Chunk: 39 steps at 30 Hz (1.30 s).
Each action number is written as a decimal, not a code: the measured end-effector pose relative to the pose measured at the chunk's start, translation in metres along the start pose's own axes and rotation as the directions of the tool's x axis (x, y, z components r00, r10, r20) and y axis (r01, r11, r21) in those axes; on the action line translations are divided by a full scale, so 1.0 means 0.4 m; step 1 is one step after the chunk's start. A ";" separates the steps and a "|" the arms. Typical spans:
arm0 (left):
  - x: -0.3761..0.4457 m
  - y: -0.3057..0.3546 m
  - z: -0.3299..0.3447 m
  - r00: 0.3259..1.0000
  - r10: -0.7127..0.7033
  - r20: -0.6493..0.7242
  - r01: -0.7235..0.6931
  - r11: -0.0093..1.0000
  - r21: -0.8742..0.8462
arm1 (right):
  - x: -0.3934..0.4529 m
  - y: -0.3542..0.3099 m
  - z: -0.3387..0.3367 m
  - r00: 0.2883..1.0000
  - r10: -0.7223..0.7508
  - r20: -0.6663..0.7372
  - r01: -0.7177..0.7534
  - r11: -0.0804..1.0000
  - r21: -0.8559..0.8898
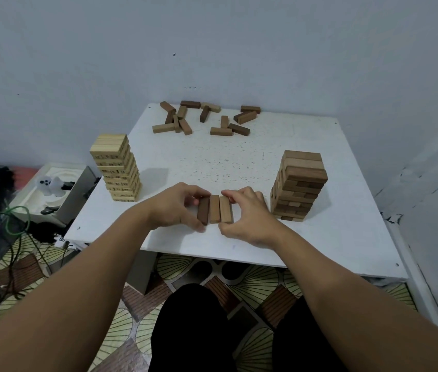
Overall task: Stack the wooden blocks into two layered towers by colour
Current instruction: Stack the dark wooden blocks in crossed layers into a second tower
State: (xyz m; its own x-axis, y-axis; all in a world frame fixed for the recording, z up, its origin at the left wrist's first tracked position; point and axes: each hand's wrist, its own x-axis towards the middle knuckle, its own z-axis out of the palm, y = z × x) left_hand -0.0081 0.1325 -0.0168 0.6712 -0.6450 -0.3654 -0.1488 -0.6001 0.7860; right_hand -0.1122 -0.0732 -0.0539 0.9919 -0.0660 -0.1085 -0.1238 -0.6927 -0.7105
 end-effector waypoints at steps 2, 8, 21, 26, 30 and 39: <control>-0.005 -0.002 0.012 0.998 0.029 -0.053 -0.029 1.000 -0.005 | 0.002 -0.001 -0.004 1.000 0.006 0.007 -0.006 1.000 0.024; -0.011 0.005 0.020 0.994 0.039 -0.100 -0.039 0.999 0.003 | 0.010 0.003 -0.008 1.000 0.001 0.024 -0.002 0.999 0.044; 0.013 -0.008 0.031 0.980 0.078 -0.185 -0.024 0.960 0.278 | 0.008 0.016 -0.009 0.994 -0.068 0.081 0.065 0.997 0.038; 0.013 -0.006 0.027 0.976 0.096 -0.197 -0.020 0.934 0.357 | 0.011 0.018 -0.013 0.993 -0.075 0.088 0.072 0.997 0.035; 0.018 -0.013 0.022 0.982 0.070 -0.175 -0.013 0.952 0.305 | 0.015 0.018 -0.014 0.994 -0.071 0.086 0.069 0.997 0.025; -0.001 0.028 0.000 0.981 0.130 -0.142 -0.075 0.938 0.340 | 0.002 -0.014 -0.018 0.997 -0.072 0.004 0.072 0.996 0.048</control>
State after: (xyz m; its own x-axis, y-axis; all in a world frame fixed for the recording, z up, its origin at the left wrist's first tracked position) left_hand -0.0102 0.1261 -0.0078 0.7427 -0.6434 -0.1857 -0.4363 -0.6753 0.5947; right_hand -0.1105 -0.0745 -0.0451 0.9981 -0.0126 -0.0598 -0.0532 -0.6602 -0.7492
